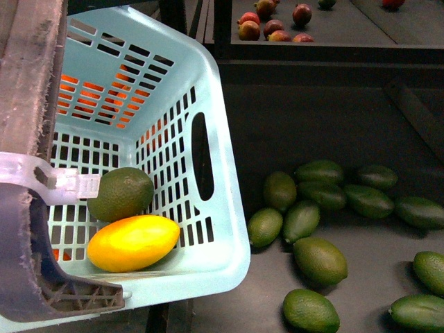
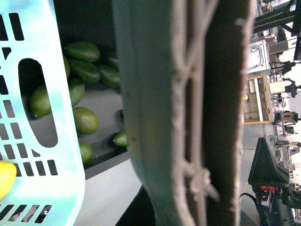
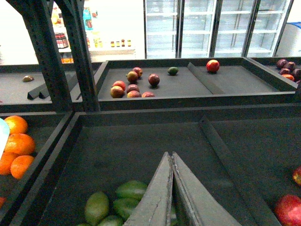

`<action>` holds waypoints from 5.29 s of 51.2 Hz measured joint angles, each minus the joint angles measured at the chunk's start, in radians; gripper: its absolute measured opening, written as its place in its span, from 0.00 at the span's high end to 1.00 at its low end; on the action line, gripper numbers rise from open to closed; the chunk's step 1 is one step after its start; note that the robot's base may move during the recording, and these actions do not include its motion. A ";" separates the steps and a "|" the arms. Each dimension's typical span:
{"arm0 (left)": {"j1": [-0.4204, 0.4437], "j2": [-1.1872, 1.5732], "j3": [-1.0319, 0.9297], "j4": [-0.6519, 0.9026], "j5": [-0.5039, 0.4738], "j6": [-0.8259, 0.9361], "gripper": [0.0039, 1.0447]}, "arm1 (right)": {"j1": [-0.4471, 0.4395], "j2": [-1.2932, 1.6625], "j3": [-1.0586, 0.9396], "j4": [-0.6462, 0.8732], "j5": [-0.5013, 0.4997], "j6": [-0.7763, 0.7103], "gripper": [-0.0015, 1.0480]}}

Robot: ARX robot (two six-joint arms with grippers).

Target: Pick mango and avocado into basket

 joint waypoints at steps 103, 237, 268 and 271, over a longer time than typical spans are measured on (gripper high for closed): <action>0.000 0.000 0.000 0.000 -0.002 0.003 0.94 | 0.000 -0.319 0.001 -0.327 -0.002 -0.002 0.07; 0.013 0.596 0.443 0.309 -0.667 -0.736 0.94 | -0.003 -0.319 0.000 -0.327 -0.003 -0.004 0.07; 0.108 0.880 0.560 0.673 -0.755 -0.986 0.94 | -0.003 -0.319 0.000 -0.327 -0.003 -0.004 0.07; 0.111 0.904 0.573 0.715 -0.752 -0.986 0.94 | -0.003 -0.319 0.000 -0.327 -0.003 -0.004 0.07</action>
